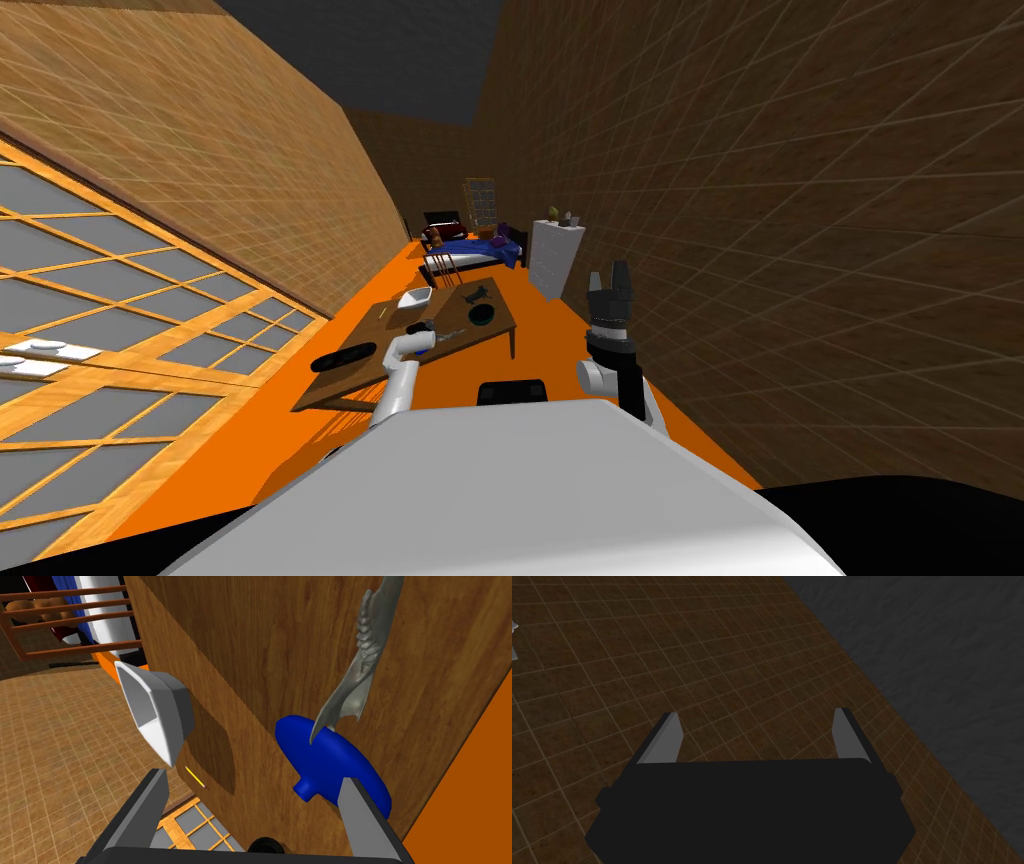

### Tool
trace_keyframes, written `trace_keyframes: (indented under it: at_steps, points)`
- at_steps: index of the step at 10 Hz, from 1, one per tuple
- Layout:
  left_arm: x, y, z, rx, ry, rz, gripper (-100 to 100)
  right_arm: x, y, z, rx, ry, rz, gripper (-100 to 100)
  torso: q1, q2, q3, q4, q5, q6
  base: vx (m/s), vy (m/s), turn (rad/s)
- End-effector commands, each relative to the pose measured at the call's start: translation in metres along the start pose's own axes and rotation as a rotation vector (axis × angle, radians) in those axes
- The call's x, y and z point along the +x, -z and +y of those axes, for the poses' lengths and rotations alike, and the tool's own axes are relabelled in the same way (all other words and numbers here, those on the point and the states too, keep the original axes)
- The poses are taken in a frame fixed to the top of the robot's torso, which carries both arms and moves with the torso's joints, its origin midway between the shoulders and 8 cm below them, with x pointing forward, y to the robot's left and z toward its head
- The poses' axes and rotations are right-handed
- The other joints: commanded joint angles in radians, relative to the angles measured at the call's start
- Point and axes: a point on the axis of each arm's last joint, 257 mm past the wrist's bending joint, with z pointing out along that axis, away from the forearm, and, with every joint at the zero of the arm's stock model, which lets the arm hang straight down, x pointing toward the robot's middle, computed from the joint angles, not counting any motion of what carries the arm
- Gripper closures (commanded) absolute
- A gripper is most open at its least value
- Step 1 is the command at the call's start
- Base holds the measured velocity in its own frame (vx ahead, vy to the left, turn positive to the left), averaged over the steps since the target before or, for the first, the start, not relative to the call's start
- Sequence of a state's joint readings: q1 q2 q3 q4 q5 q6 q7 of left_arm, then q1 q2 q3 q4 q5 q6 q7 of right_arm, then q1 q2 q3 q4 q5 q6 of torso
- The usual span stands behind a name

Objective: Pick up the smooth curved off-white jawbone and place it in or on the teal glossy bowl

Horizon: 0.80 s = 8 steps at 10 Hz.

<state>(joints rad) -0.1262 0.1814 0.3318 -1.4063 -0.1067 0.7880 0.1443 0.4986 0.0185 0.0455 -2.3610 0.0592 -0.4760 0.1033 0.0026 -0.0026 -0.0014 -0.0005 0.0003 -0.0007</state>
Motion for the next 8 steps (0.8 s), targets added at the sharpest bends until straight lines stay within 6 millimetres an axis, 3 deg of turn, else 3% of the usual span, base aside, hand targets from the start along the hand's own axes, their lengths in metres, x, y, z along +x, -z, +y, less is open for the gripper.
trace_keyframes:
  at_steps: [1,7,8]
  points:
    - [0.002,-0.004,0.015,-0.048,0.001,-0.005,-100,0.000,0.000,0.000,0.000,0.000,0.000,0,0.000,0.000,0.000,0.000,0.000,0.000,0.039,0.027,-0.059]
    - [0.011,-0.016,0.086,-0.308,0.000,-0.016,-100,0.000,0.000,0.000,0.000,0.000,0.000,0,0.000,0.000,0.000,0.000,0.000,-0.001,0.051,0.040,-0.085]
    - [0.011,-0.016,0.088,-0.311,-0.001,-0.017,-100,0.000,0.000,0.000,0.000,0.000,0.000,0,0.001,0.000,0.000,0.000,0.000,0.000,0.040,0.035,-0.057]
